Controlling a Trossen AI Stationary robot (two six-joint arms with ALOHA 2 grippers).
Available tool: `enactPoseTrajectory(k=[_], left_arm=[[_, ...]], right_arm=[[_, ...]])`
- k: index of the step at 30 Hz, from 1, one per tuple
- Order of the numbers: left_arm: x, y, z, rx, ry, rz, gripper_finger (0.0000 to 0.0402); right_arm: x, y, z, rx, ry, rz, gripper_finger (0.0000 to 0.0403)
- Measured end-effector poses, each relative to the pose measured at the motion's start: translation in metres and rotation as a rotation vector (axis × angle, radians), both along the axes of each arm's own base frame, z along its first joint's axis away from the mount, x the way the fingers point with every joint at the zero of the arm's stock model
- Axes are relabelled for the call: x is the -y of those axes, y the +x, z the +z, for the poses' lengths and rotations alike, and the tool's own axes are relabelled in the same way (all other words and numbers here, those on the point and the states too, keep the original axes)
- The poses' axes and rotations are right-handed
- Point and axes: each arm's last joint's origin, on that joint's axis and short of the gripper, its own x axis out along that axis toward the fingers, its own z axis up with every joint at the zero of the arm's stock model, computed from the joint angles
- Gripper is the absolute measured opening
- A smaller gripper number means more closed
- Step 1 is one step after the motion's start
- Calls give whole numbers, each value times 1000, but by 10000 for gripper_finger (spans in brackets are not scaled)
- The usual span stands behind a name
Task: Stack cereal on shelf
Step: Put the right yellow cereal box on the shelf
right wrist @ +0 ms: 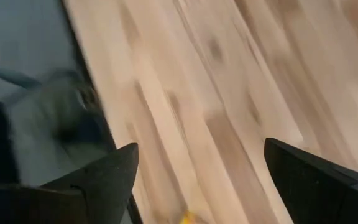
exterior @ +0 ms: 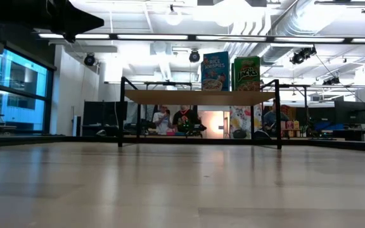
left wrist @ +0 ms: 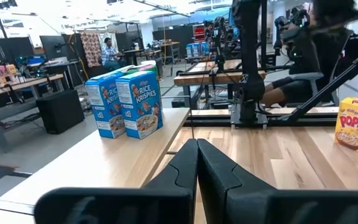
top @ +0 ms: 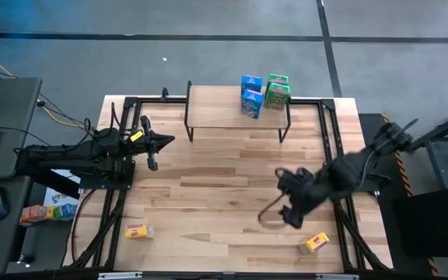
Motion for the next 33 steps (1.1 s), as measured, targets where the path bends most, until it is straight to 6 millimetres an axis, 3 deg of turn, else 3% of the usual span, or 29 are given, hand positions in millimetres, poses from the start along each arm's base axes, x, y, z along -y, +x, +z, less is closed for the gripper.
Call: enactPoseTrajectory(k=[7,16,19,33], left_arm=[[0,0,0,5,-30,-1,0],[0,0,-4,-28,-58,-2,0],[0,0,-4,-31,-58,-2,0],[0,0,-4,-31,-43,-1,0]], right_arm=[[-58,1,-24,-378,-139,147,339],[-113,8,-85,-750,-38,297,339],[-119,10,-97,-836,-18,298,339],[-129,1,-101,-786,-107,344,339]])
